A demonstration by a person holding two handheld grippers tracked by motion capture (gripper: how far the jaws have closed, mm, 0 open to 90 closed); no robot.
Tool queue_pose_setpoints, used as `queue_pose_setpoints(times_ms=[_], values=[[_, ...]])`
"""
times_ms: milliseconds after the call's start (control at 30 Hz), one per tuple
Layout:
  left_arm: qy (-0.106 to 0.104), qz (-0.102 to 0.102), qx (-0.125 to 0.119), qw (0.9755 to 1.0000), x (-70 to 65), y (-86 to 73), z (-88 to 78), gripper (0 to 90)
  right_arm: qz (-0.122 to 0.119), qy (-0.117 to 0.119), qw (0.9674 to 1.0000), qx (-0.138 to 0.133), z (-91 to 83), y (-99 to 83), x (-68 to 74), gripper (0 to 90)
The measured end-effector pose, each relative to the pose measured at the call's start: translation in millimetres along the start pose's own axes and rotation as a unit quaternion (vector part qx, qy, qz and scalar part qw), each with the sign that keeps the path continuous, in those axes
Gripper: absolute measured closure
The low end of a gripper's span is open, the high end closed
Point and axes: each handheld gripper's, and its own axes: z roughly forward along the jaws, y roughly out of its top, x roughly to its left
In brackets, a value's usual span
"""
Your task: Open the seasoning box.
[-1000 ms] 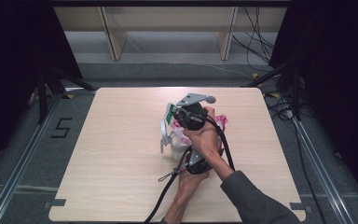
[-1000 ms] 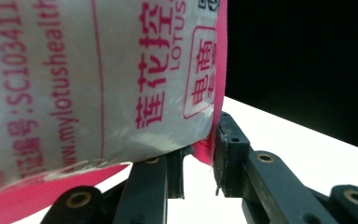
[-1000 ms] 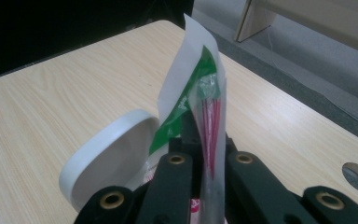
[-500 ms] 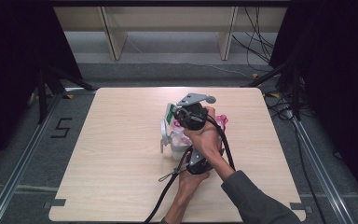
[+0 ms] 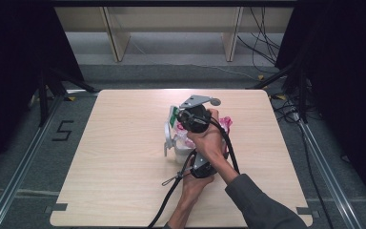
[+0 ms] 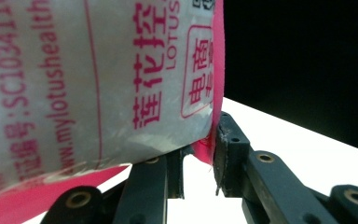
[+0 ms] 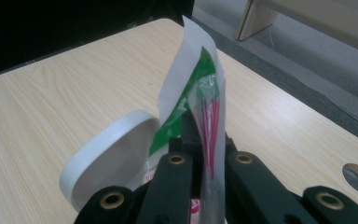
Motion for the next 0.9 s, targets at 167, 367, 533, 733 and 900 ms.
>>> queue_pose_setpoints(times_ms=[167, 367, 533, 733, 900], values=[[0.000, 0.001, 0.000, 1.0000, 0.0, 0.0, -0.4, 75.1, 0.001, -0.003, 1.0000, -0.004, 0.7, -0.3, 0.9, 90.0], [0.000, 0.000, -0.001, 1.0000, -1.0, -0.6, 0.9, 75.1, -0.002, 0.001, 1.0000, 0.005, 0.2, -1.1, 0.2, 90.0], [0.001, 0.001, -0.001, 1.0000, -2.3, -0.7, 1.7, 74.8, -0.001, 0.000, 1.0000, 0.002, 0.0, -2.0, -0.2, 90.0], [0.002, -0.001, -0.002, 1.0000, -1.9, -0.7, 1.6, 74.9, 0.001, 0.000, 1.0000, -0.002, 0.4, -1.8, -0.1, 90.0], [0.000, 0.001, -0.001, 1.0000, -1.7, -0.5, 0.8, 75.0, 0.009, 0.003, 0.9999, 0.004, -1.7, -0.7, 0.6, 90.0]])
